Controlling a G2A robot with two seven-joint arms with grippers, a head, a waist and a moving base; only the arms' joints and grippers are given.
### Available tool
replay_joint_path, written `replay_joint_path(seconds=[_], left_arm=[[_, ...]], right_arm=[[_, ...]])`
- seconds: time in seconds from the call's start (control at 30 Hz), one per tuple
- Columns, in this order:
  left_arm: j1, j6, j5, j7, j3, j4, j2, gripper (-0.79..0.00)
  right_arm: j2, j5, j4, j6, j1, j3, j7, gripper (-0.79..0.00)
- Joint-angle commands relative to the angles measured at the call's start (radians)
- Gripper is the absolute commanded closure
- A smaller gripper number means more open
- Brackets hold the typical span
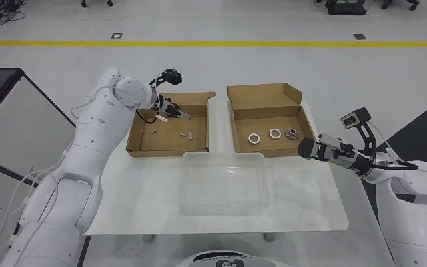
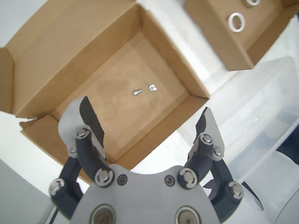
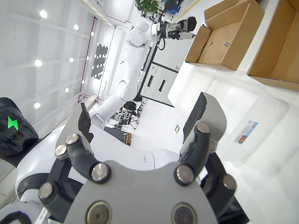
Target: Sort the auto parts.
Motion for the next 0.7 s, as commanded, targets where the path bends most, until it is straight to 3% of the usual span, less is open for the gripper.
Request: replay_joint_path(seconds=[0.0,0.1,0.27,0.5,0.67], left_arm=[[0.063,0.022,-0.063,-0.032,-0.051,-0.162,0.019,-0.785],[0.16,0.026,-0.162,-0.067,-0.119,-0.358,0.043,-0.785],[0.304,0.037,-0.317,-0.099,-0.205,-0.584,0.072,-0.785],[0.467,0.075,-0.44,-0.099,-0.32,-0.787,0.105,-0.785],[0.581,0.046,-0.49,-0.065,-0.431,-0.885,0.127,-0.785]], right_arm=[[0.0,0.0,0.0,0.0,0.0,0.0,0.0,-0.785],[0.0,0.0,0.0,0.0,0.0,0.0,0.0,-0.785],[0.0,0.0,0.0,0.0,0.0,0.0,0.0,-0.785],[0.0,0.0,0.0,0.0,0.0,0.0,0.0,-0.785],[0.0,0.0,0.0,0.0,0.0,0.0,0.0,-0.785]])
